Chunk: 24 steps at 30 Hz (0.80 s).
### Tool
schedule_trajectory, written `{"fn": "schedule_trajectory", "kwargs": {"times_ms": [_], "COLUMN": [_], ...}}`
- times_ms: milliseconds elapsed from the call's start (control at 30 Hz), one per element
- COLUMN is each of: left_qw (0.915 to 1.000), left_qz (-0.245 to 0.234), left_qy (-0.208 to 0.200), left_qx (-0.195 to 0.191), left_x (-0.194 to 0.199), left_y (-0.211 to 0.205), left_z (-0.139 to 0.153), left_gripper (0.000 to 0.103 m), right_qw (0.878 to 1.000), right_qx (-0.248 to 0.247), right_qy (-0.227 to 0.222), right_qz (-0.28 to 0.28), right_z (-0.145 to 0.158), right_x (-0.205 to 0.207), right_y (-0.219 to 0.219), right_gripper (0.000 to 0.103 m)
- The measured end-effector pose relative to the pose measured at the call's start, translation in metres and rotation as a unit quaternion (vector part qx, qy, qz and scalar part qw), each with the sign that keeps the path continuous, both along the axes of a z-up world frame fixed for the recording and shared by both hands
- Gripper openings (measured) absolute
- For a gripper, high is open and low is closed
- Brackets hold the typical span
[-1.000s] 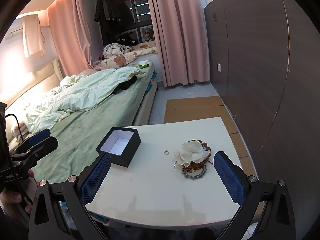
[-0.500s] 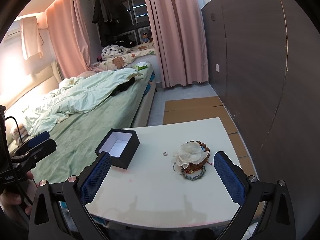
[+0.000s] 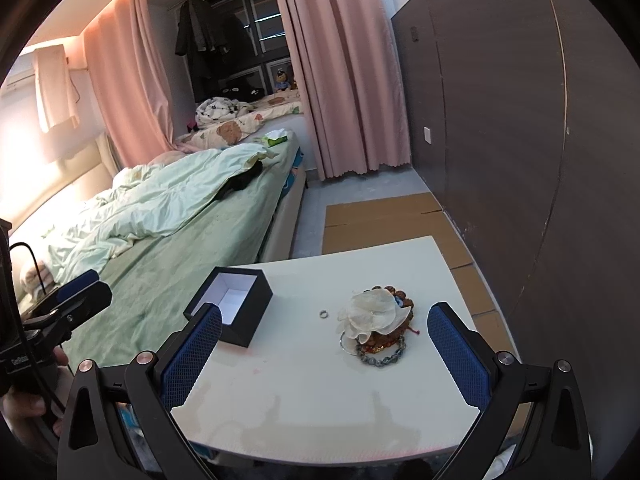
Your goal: Organize jewelry
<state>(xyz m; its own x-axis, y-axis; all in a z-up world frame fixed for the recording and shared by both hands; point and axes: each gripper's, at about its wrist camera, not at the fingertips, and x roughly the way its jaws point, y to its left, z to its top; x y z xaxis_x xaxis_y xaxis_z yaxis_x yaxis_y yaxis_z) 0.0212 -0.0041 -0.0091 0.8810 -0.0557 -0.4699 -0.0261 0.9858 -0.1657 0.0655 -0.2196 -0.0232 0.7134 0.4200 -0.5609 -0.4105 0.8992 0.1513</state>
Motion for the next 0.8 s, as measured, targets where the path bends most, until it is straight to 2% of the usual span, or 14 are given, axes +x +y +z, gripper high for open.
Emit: {"fn": "schedule_trajectory", "kwargs": {"times_ms": [233, 433, 600, 733, 800], "left_qw": [0.9999, 0.999, 0.9966, 0.9924, 0.9909], "left_qz": [-0.008, -0.028, -0.046, -0.067, -0.075], "left_qy": [0.007, 0.022, 0.057, 0.086, 0.096], "left_qx": [-0.01, -0.028, -0.037, -0.057, -0.058], "left_x": [0.025, 0.049, 0.077, 0.096, 0.105], "left_y": [-0.004, -0.008, -0.015, -0.022, -0.027], "left_z": [-0.004, -0.016, -0.037, -0.055, -0.062], "left_gripper": [0.103, 0.101, 0.086, 0.083, 0.082], "right_qw": [0.999, 0.995, 0.984, 0.971, 0.964], "right_qx": [0.001, 0.046, 0.083, 0.117, 0.133], "right_qy": [0.028, 0.072, 0.137, 0.184, 0.2], "right_qz": [-0.029, -0.058, -0.081, -0.102, -0.111], "right_z": [-0.012, -0.023, -0.049, -0.072, -0.079], "right_x": [0.027, 0.056, 0.084, 0.103, 0.111], "right_y": [-0.01, -0.032, -0.047, -0.058, -0.063], "right_gripper": [0.103, 0.102, 0.082, 0.076, 0.07]}}
